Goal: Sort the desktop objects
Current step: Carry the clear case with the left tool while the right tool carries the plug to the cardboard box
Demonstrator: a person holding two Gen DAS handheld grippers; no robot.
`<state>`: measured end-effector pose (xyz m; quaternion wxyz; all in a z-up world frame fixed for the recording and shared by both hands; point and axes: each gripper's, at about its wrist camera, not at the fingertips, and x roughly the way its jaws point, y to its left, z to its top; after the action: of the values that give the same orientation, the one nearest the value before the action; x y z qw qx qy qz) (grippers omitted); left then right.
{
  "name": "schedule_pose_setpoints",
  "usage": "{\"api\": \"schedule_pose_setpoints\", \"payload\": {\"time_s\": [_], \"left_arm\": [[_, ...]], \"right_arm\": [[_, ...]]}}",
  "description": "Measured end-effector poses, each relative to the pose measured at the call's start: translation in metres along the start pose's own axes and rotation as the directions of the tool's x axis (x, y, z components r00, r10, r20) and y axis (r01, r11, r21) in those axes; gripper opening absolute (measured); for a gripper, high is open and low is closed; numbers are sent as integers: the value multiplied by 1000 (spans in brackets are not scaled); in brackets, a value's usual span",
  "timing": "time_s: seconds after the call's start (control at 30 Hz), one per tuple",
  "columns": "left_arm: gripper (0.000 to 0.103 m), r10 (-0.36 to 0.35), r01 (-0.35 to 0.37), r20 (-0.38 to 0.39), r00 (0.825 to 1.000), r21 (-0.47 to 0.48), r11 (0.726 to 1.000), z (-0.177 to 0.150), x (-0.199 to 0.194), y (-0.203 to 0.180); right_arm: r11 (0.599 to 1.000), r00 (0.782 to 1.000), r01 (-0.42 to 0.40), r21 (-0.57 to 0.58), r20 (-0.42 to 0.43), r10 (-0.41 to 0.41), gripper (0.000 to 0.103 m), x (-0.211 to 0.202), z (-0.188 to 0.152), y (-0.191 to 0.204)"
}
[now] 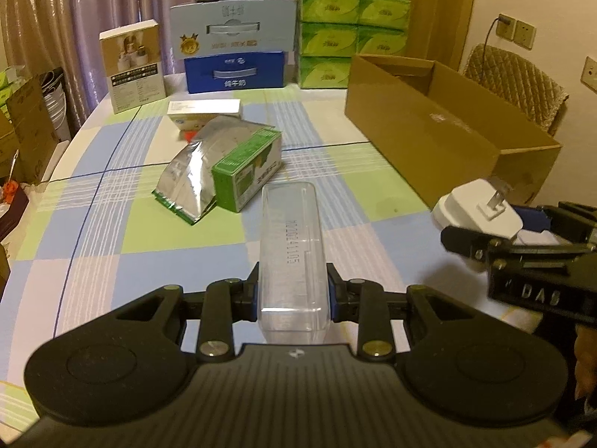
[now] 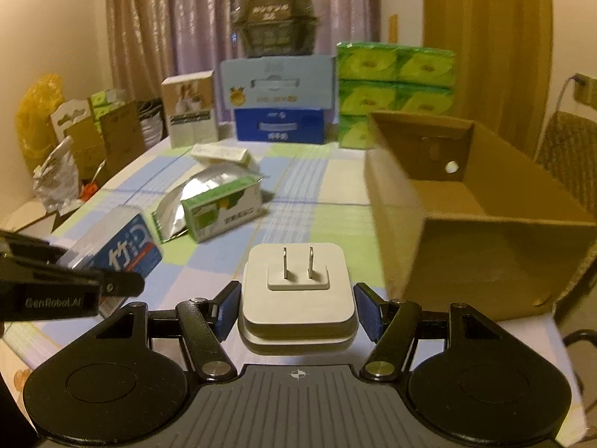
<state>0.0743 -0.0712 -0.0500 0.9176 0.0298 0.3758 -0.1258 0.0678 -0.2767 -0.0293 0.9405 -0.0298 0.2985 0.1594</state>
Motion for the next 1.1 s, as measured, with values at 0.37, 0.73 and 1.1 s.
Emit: {"api": "schedule_pose_setpoints", "payload": {"time_s": [0.37,0.73,1.1], "left_arm": [[26,-63,63,25,998,24,998,15,-10,-33],[26,-135,132,56,989,48,990,44,-6,-69],[26,-203,197,78,976,80,977,81,7,-105]], "right_arm": [[995,996,64,82,59,-69,62,-41,22,-44],[983,986,139,117,79,-149,62,-58,33,-88],[978,984,155,137,65,-165,62,-54,43,-122]]}}
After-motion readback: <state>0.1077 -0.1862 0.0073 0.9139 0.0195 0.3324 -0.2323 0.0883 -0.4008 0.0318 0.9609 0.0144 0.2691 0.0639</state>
